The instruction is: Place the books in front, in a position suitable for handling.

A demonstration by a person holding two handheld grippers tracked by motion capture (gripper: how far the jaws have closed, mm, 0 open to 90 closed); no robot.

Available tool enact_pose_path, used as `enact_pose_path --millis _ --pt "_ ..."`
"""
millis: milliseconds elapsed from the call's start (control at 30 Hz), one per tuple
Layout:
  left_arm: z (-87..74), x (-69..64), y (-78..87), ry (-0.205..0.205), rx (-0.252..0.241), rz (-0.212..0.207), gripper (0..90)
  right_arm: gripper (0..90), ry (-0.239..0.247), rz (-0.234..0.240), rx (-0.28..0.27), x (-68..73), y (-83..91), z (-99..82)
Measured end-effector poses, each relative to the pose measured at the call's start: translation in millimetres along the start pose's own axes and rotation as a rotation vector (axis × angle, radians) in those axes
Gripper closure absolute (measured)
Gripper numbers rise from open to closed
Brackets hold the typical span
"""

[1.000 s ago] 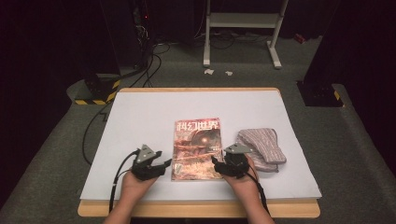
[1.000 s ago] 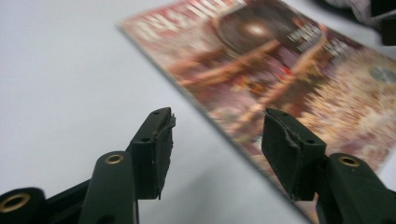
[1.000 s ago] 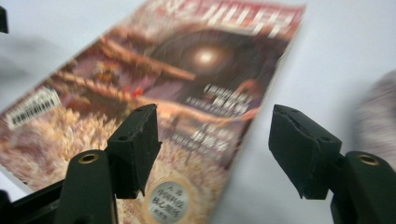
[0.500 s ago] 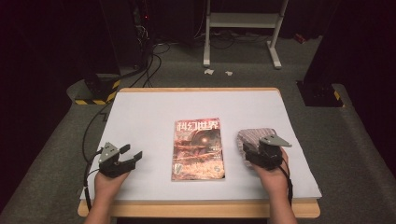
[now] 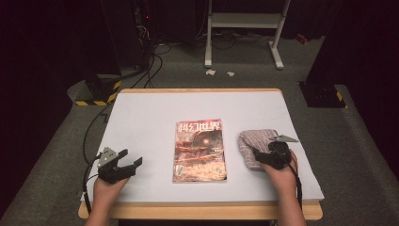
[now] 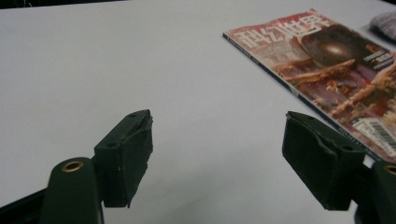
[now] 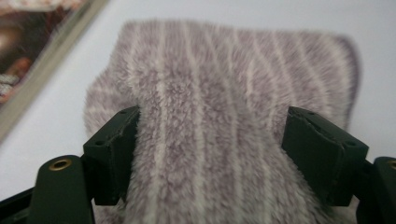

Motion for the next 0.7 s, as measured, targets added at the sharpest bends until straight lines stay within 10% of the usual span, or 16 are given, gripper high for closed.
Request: enact_pose_path --millis 200,333,467,700 --pt "-3.2 -2.3 3.6 -0.029 0.010 0.007 25.2 27.7 0.026 0.003 0.045 5.8 -10.7 -6.6" --pt "-0.4 -3.9 4.8 -0.030 -0.007 0.005 26.3 51.4 0.060 0.029 0.050 14.3 -7.3 -6.8" --pt "-0.2 -8.6 1.3 -0.038 0.002 -0.010 27.0 72.1 0.043 0.058 0.006 14.6 -3.7 -9.6" --pt "3.5 -11.9 -5.5 -0.048 0.004 -0.027 27.7 73.3 0.020 0.113 -0.155 24.2 32.0 12.4"
Point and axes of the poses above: each handheld gripper's, and its own axes: y roughly backward along the jaws, z roughly out of its top, x roughly to its left, the point moved 3 cm from there along -y, roughly forward along the jaws, and after that the axes turned 13 degrees about -x, right-handed, at the moved point
